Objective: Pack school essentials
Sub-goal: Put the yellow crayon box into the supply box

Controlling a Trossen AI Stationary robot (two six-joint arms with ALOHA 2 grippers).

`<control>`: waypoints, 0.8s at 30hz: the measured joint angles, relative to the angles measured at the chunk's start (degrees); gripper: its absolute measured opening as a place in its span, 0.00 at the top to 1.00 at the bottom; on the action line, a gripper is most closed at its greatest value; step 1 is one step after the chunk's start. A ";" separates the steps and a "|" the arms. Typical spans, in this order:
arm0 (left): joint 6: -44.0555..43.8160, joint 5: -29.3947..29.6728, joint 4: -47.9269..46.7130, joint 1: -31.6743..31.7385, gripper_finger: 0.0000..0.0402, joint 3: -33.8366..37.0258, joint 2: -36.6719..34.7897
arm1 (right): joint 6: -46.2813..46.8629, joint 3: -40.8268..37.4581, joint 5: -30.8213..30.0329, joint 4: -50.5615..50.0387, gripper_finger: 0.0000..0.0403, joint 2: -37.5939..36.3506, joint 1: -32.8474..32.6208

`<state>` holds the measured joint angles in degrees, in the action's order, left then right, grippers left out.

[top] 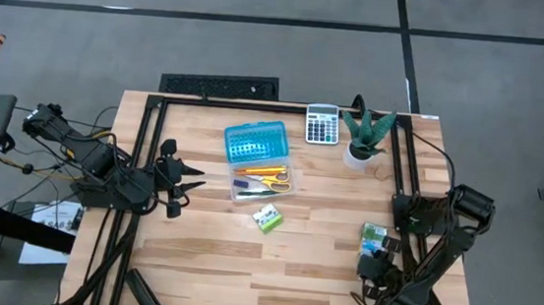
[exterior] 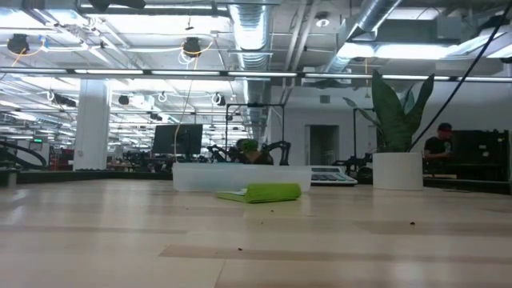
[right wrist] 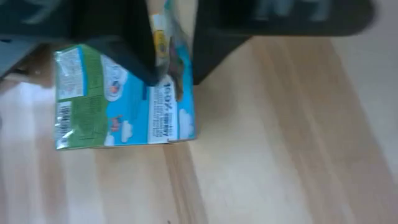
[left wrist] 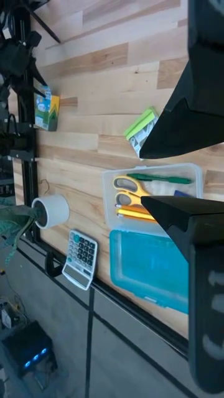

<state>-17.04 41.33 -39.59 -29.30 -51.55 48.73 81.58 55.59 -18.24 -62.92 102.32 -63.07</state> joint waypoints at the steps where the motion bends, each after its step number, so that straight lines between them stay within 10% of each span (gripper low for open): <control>1: 0.00 0.01 0.00 0.02 0.75 0.00 0.00 | 0.00 -0.01 -0.02 -0.37 0.81 0.00 0.00; 5: -0.02 -0.01 0.00 0.00 0.75 0.00 0.00 | 0.00 0.03 -0.03 -0.74 0.97 -0.04 0.00; 24: -0.09 -0.01 0.00 0.00 0.75 0.00 0.00 | -9.31 19.02 -17.46 -26.20 1.00 0.07 6.80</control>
<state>-17.12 41.32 -39.59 -29.30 -51.55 48.73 72.26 74.61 -35.71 -89.12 102.39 -56.27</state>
